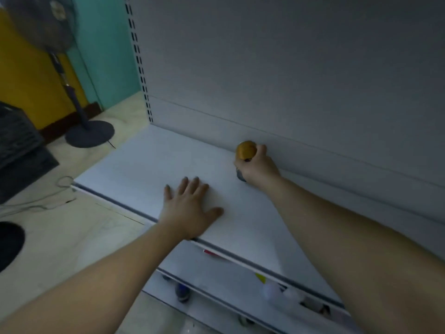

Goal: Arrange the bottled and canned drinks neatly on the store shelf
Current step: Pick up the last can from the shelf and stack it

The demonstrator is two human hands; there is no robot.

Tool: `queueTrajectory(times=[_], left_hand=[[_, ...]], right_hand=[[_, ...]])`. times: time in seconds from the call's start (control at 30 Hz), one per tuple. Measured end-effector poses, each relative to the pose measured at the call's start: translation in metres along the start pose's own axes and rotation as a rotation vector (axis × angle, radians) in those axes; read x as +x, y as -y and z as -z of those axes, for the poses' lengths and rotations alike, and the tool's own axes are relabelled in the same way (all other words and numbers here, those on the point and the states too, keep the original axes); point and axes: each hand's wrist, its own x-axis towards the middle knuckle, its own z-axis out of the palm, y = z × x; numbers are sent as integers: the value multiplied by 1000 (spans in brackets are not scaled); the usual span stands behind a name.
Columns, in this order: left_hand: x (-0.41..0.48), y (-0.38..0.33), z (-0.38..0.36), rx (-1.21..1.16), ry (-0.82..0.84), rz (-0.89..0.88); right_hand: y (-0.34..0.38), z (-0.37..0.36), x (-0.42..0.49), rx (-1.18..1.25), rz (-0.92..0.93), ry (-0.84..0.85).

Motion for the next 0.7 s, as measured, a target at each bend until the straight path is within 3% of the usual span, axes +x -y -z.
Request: queueTrajectory(times=[0.13,0.27,0.47,0.7], left_hand=[[-3,1,0,-32,-52,-31],[-10,-3,0,-11,-64,-123],[-36,-35,7,-170,2,-170],[-86,-144,10,-673,94,-290]], right_hand=[[-2,6,-26,-172,8,2],[-20,1,-69,-177,0,2],[-53,15,-112,421,-85,10],[-125,84,-167,686,-27,-120]])
